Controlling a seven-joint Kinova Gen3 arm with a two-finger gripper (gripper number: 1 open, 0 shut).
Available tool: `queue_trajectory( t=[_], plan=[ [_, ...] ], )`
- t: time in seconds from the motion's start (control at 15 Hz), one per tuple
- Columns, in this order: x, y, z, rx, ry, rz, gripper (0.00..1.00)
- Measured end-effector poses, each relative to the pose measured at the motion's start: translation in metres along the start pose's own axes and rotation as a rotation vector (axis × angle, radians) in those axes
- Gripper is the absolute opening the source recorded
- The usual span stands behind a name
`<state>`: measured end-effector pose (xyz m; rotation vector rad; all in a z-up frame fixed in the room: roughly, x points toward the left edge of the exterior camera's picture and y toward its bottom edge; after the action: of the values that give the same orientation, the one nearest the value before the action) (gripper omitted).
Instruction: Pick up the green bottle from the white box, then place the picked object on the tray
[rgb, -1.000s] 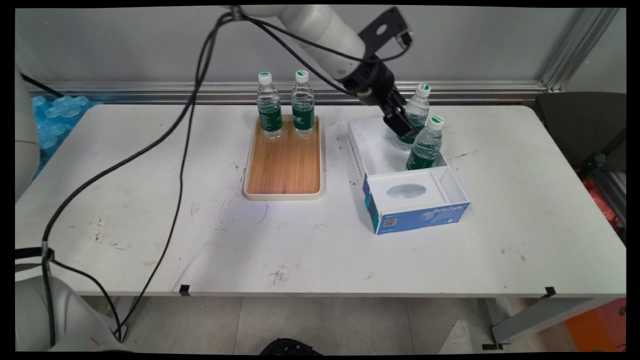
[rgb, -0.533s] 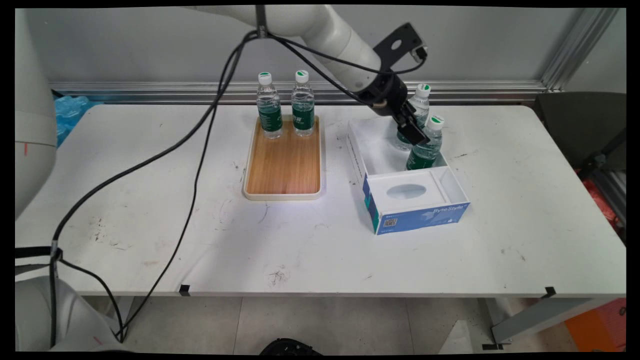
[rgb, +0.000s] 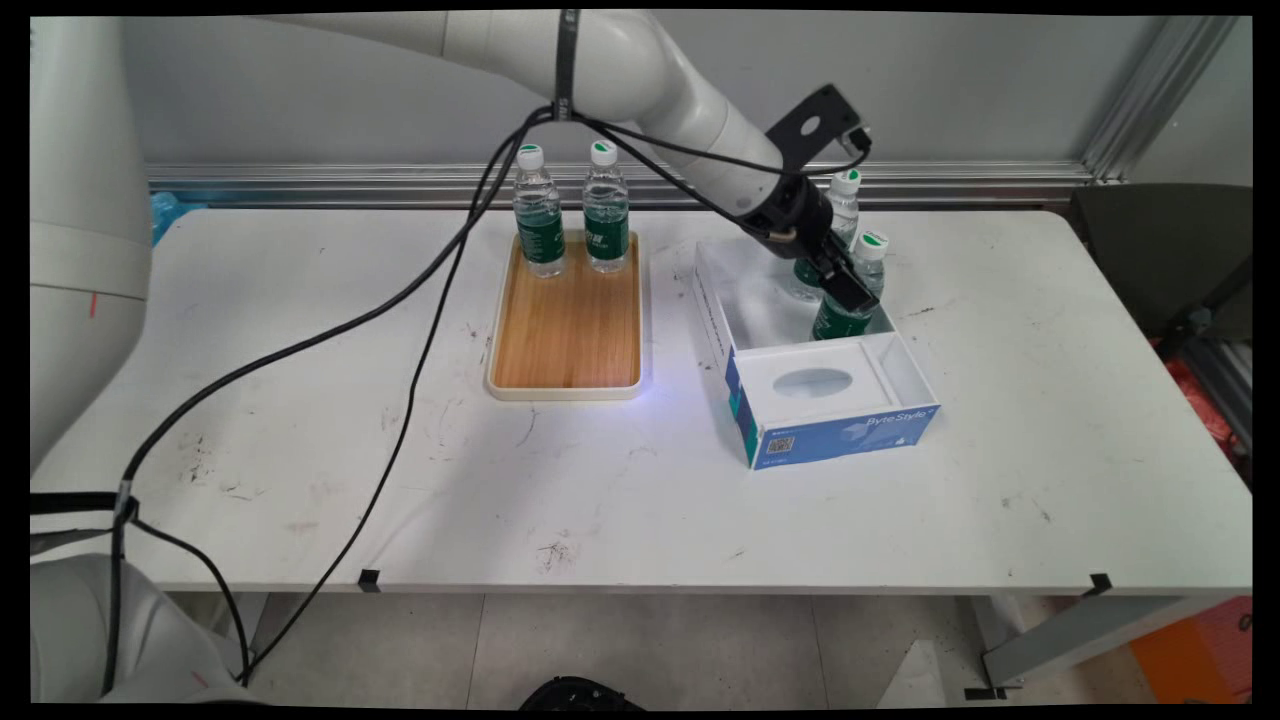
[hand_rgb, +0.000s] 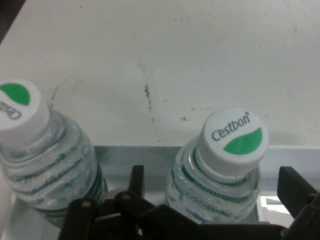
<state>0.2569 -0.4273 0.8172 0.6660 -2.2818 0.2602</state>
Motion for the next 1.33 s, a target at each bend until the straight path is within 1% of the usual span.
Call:
queue_trajectory(
  t=[0.13,0.2,0.53,0.8,1.07,1.2,1.33],
  plan=[
    [-0.002,0.001,0.006,-0.003,0.000,-0.004,1.00],
    [-0.003,0.001,0.009,-0.005,0.000,-0.008,0.00],
    [-0.010,0.004,0.018,-0.013,-0.002,-0.027,0.00],
    [-0.006,0.002,0.011,-0.009,0.008,-0.032,0.00],
    [0.010,-0.001,-0.018,-0.003,0.040,-0.021,0.00],
    [0.018,-0.001,-0.041,0.000,0.050,-0.011,0.00],
    [0.021,0.000,-0.065,0.008,0.051,0.000,0.00]
  ],
)
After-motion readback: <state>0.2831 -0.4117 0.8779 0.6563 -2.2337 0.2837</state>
